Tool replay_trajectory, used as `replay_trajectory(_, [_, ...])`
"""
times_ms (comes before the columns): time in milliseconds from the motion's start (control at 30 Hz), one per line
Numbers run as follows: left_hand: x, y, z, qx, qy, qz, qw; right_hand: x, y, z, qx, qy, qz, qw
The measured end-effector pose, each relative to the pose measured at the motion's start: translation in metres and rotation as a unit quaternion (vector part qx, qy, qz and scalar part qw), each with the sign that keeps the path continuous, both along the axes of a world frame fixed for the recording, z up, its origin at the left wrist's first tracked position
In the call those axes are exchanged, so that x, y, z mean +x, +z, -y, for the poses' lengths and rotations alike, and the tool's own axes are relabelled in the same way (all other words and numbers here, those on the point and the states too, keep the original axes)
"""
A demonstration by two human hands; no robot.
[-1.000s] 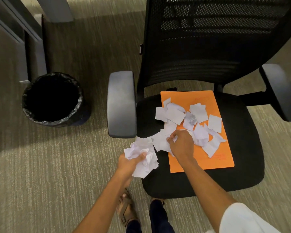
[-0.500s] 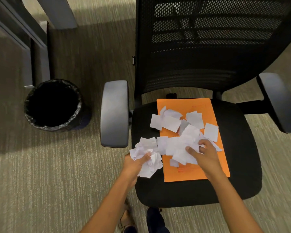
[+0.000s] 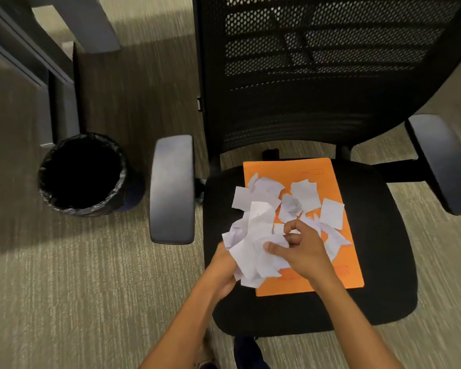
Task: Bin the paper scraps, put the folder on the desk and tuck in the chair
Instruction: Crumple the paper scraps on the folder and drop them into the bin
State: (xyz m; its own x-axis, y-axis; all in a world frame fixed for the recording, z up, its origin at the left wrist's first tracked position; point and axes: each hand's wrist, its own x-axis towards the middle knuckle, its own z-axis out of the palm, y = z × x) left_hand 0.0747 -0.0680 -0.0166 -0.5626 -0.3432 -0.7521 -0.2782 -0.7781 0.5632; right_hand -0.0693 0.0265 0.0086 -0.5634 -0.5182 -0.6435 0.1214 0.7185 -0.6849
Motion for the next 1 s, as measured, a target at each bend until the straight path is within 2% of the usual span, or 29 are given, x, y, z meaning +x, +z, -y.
replay_trajectory(100, [-0.001, 0.001, 0.0, 0.096, 0.081, -0.019, 0.992, -0.006, -0.003, 0.002, 0.013, 0.014, -0.031, 0.999])
replay_trajectory(167, [-0.002, 0.002, 0.002, 0.116, 0.108, -0.034, 0.987, -0.01, -0.002, 0.004, 0.018, 0.027, -0.061, 0.998])
replay_trajectory(267, [-0.008, 0.004, 0.003, 0.074, 0.047, -0.055, 0.995, -0.014, -0.001, 0.007, 0.021, 0.051, -0.105, 0.993])
replay_trajectory(400, [-0.018, 0.005, 0.003, -0.013, 0.004, -0.015, 1.0, -0.018, -0.003, 0.009, 0.011, 0.054, -0.125, 0.991])
replay_trajectory(567, [-0.018, 0.014, 0.008, -0.024, 0.054, -0.004, 0.998, -0.023, 0.001, 0.014, -0.043, 0.023, -0.05, 0.998])
replay_trajectory(633, [-0.019, 0.02, 0.013, -0.036, 0.054, -0.017, 0.998, -0.028, 0.005, 0.015, -0.111, -0.013, 0.054, 0.992])
replay_trajectory(733, [-0.017, 0.042, 0.021, -0.059, 0.059, -0.055, 0.995, -0.036, 0.014, 0.024, -0.176, -0.089, 0.19, 0.962])
replay_trajectory(900, [-0.002, 0.08, 0.052, -0.089, 0.112, -0.082, 0.986, -0.047, 0.036, 0.04, -0.243, -0.192, 0.216, 0.926])
replay_trajectory(1000, [0.03, 0.093, 0.098, -0.097, 0.216, -0.089, 0.968, -0.044, 0.041, 0.051, -0.264, -0.187, 0.195, 0.926])
